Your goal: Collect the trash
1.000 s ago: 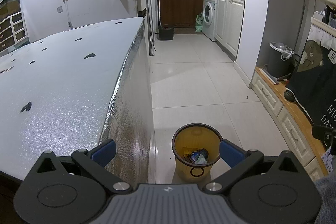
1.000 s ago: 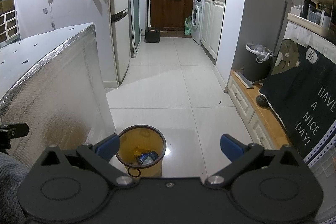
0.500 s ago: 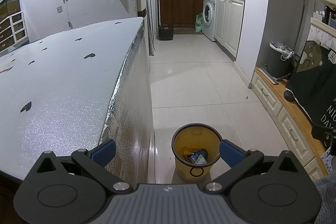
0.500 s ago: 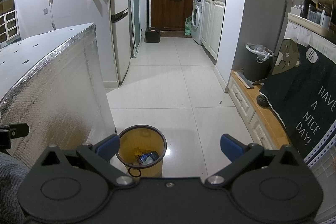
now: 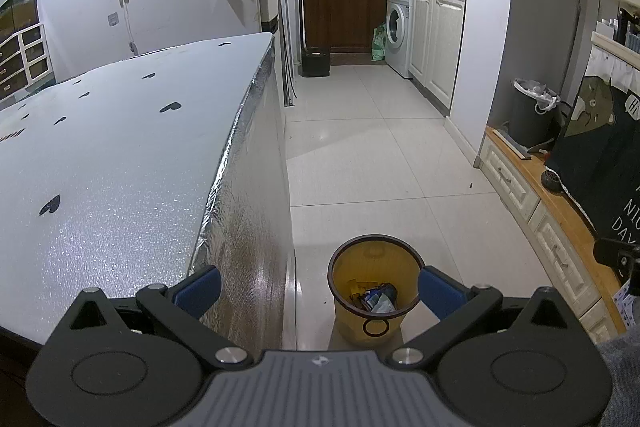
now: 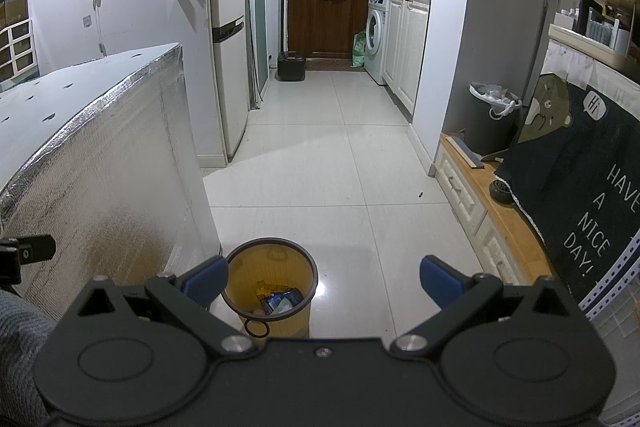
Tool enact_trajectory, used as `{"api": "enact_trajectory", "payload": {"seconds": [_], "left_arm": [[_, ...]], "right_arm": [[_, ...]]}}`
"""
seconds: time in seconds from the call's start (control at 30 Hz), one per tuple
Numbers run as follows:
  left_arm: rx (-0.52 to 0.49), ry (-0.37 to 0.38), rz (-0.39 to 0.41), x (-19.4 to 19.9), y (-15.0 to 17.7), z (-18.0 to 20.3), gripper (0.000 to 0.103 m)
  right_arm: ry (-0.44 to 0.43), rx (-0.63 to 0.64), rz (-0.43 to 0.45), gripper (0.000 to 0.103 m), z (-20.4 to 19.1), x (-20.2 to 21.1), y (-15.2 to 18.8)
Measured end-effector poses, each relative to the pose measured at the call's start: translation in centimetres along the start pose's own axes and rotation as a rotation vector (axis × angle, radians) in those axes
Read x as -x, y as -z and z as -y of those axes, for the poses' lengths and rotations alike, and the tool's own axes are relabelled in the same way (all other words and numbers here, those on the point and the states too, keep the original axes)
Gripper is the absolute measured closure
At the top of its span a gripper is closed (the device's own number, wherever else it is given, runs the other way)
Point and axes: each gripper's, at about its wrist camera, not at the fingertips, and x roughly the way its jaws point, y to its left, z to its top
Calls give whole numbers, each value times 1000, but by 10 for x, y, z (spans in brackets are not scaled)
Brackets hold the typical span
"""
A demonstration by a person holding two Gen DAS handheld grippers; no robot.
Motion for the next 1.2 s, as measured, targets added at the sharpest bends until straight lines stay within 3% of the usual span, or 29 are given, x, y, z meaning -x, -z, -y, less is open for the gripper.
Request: {"api": "enact_trajectory", "payload": {"seconds": [1.2], "left_arm": [[-11, 1, -1, 0, 1, -4, 0]], "right_arm": [[-1, 1, -1, 0, -1, 1, 0]]}}
